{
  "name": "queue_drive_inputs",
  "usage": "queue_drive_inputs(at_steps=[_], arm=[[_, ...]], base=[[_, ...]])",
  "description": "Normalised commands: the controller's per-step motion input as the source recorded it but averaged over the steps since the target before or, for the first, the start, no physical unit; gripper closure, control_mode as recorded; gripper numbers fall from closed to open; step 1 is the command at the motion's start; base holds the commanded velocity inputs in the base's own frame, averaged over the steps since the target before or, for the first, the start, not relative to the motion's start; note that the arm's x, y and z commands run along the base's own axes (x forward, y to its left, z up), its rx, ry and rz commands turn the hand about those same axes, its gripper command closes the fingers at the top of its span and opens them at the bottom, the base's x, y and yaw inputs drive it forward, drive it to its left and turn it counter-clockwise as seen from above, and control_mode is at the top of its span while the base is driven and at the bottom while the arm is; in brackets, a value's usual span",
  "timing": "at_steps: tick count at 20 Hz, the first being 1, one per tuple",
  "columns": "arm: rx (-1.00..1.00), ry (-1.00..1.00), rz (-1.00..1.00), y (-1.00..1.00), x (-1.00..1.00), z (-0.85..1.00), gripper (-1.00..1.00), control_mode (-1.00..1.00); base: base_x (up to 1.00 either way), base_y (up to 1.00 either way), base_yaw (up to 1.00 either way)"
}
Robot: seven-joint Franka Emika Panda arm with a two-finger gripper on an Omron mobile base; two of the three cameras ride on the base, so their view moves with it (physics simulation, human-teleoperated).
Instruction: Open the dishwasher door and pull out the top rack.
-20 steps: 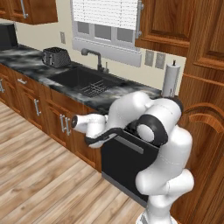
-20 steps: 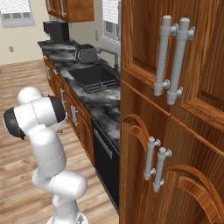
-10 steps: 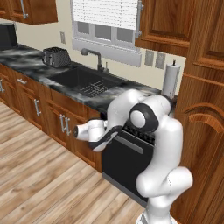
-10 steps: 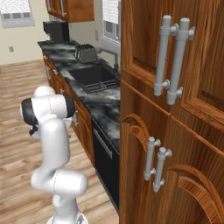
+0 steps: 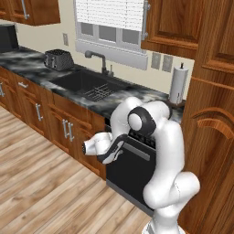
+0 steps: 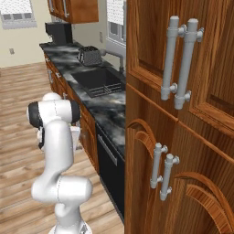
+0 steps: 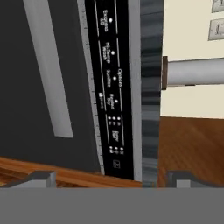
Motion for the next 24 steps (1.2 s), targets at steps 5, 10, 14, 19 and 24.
queue_drive_inputs(at_steps=[5, 10, 14, 19, 24], arm=[[-0.11, 0.0, 0.0, -0.3, 0.11, -0.32, -1.0, -1.0], [-0.1, 0.0, 0.0, -0.23, 0.17, -0.27, -1.0, -1.0], [-0.09, 0.0, 0.0, -0.21, 0.18, -0.23, -1.0, -1.0], [-0.07, 0.0, 0.0, -0.19, 0.27, -0.18, -1.0, -1.0], [-0.06, 0.0, 0.0, -0.13, 0.23, -0.23, -1.0, -1.0]], base=[[0.0, 0.0, 0.0], [0.0, 0.0, 0.0], [0.0, 0.0, 0.0], [0.0, 0.0, 0.0], [0.0, 0.0, 0.0]])
